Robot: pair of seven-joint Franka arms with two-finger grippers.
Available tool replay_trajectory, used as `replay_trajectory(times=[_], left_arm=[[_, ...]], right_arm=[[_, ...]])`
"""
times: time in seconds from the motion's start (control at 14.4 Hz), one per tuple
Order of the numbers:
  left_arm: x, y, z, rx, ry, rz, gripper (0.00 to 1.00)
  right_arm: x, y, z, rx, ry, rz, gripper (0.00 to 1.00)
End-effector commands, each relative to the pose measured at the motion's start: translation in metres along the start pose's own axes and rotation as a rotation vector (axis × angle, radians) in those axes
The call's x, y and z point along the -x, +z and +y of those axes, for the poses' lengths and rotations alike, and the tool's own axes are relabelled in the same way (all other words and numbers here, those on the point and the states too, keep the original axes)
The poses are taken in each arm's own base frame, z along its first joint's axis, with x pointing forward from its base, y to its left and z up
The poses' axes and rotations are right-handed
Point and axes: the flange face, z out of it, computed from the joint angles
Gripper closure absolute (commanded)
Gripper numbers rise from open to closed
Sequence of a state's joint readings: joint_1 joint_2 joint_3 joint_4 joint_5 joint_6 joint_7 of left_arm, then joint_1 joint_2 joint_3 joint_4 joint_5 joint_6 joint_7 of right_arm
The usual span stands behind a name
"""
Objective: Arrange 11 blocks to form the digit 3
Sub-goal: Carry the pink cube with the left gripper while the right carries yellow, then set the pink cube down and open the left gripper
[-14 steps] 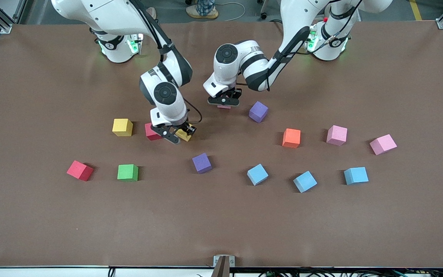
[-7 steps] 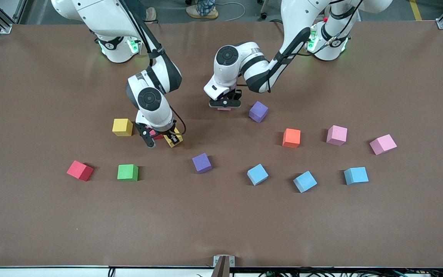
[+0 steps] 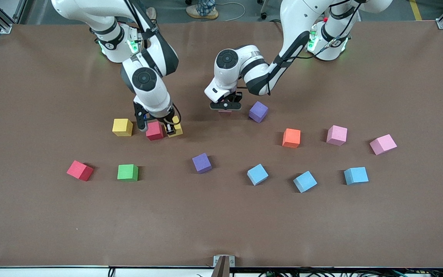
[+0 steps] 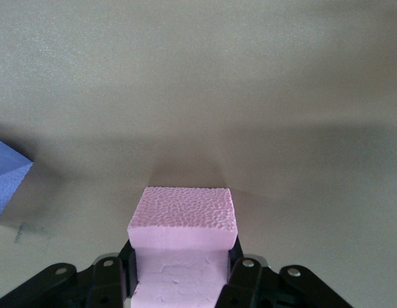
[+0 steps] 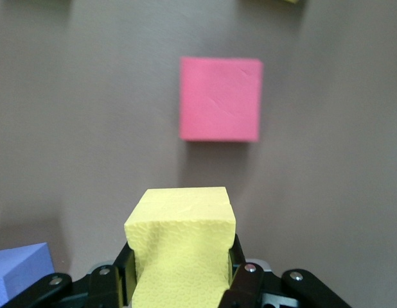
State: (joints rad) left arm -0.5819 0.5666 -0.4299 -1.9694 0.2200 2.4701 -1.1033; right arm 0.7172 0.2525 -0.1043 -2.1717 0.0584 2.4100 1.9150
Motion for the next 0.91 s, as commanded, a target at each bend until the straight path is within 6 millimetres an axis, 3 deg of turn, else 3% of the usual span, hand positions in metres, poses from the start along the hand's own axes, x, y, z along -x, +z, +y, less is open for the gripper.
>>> replay_trajectory(times=[0.0,0.07,0.28,0.56,0.7,0.84], left_arm=[[-0.004,0.004,0.004,-0.008,-0.012,0.015,0.27],[-0.007,0.003,0.002,-0.007,-0.017,0.017,0.00],[-0.010,-0.009,0.000,-0.013,-0.036,0.026,0.00],[-0.011,-0.072,0.002,-0.057,-0.047,0.070,0.00],[-0.025,-0.103,-0.010,-0.051,-0.077,0.099,0.00],[-0.049,-0.120,-0.037,-0.046,-0.190,0.087,0.00]], right_arm=[[0.005,0.002,0.015,0.003,0.100,-0.003,1.00],[0.005,0.005,0.014,0.004,0.123,-0.002,1.00],[0.007,0.010,0.012,-0.022,0.176,-0.011,1.00],[0.024,0.025,0.025,-0.028,0.196,-0.013,1.00],[0.038,0.033,0.033,-0.018,0.200,-0.006,1.00],[0.049,0.043,0.038,-0.020,0.208,-0.006,1.00]])
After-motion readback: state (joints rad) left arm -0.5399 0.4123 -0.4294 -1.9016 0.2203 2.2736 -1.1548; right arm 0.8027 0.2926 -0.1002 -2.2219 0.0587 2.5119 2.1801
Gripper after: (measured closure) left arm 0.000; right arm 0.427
